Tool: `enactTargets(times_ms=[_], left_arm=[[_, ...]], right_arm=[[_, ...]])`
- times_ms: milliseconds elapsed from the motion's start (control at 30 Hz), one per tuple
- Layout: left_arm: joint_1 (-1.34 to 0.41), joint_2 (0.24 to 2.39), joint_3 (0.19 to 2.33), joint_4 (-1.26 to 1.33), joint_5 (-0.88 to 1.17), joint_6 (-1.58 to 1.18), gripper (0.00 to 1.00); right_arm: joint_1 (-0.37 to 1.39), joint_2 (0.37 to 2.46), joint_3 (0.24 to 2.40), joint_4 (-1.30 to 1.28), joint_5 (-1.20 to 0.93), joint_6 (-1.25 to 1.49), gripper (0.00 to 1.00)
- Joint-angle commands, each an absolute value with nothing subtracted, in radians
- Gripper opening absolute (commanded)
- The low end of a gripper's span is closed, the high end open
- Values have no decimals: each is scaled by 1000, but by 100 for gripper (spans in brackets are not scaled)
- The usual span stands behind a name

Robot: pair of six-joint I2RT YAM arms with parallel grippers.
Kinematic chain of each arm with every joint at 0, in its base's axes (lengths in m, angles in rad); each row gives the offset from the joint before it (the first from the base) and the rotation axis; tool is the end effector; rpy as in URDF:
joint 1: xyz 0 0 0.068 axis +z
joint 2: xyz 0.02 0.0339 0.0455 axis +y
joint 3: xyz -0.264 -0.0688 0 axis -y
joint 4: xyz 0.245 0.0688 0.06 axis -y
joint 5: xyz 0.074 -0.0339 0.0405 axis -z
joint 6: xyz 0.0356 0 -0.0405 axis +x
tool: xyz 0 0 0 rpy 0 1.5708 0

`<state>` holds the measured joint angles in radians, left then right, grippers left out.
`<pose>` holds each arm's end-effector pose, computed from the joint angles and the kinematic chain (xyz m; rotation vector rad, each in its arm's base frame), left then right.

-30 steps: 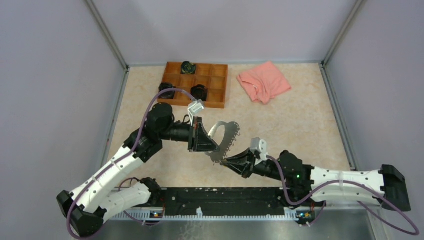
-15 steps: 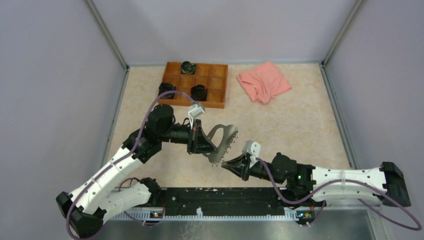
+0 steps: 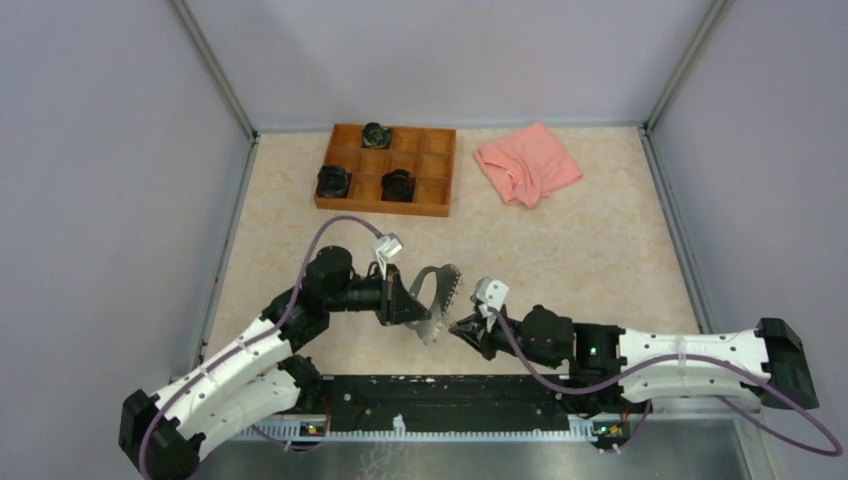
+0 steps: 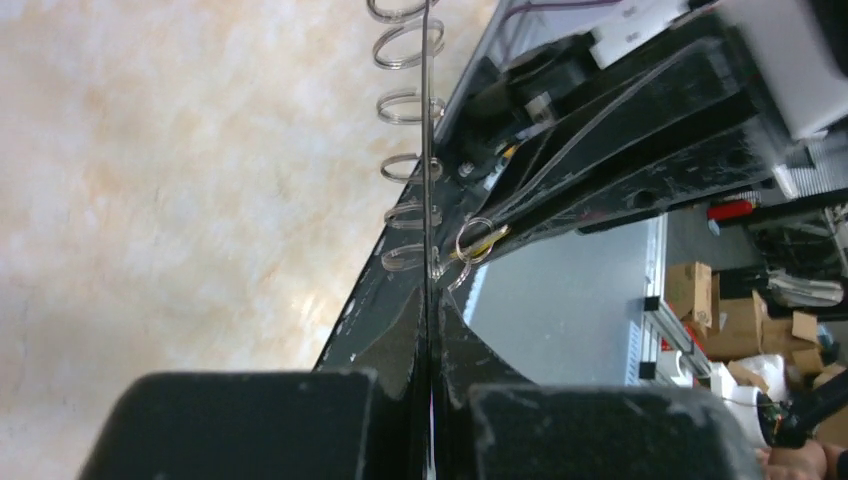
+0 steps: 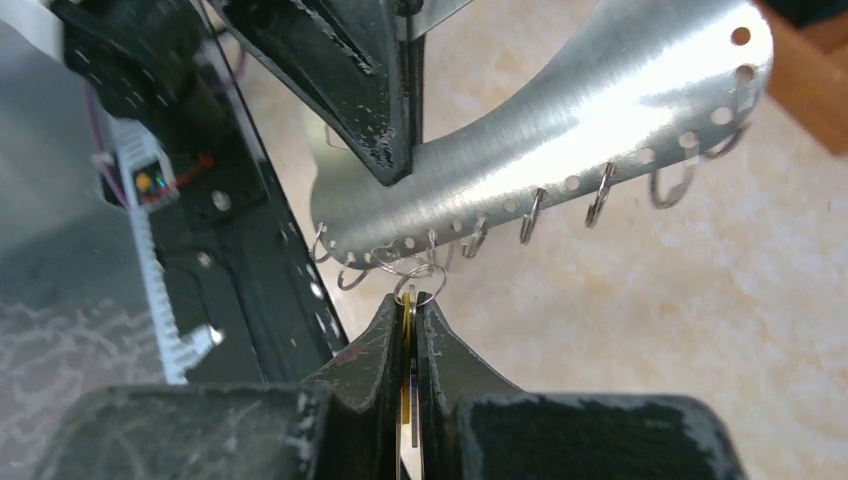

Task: Remove the keys from the keyring

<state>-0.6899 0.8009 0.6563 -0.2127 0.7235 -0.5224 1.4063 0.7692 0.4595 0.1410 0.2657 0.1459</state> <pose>0.1251 -0.1338 0.2919 0.7142 2.0151 -1.4607 0.0401 0.1847 0.2614 -0.9019 1.5830 0.8978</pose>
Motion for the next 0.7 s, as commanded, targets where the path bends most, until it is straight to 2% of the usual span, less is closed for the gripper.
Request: enactTargets(times_ms=[0,200,400,467,600,667], left_arm=[[-723,753,398,37,533,-703,0],[-816,743,105,352,310,-866,0],[-887,836,14,489,203,-825,0],[-909,876,-10,553,179,-812,6],[-942,946,-49,641,119,-791,23],[-951,959,-42,634,94,-772,27]], right_arm=[[1421,840,509,8,376,221,0],[1425,981,499,-44,454,225,0],[1425,1032,453,115,470,183,0],[1425,1057,452,153,481,154,0],[1425,1120,499,130,479,100,0],[1425,1132,500,115,488,86,0]])
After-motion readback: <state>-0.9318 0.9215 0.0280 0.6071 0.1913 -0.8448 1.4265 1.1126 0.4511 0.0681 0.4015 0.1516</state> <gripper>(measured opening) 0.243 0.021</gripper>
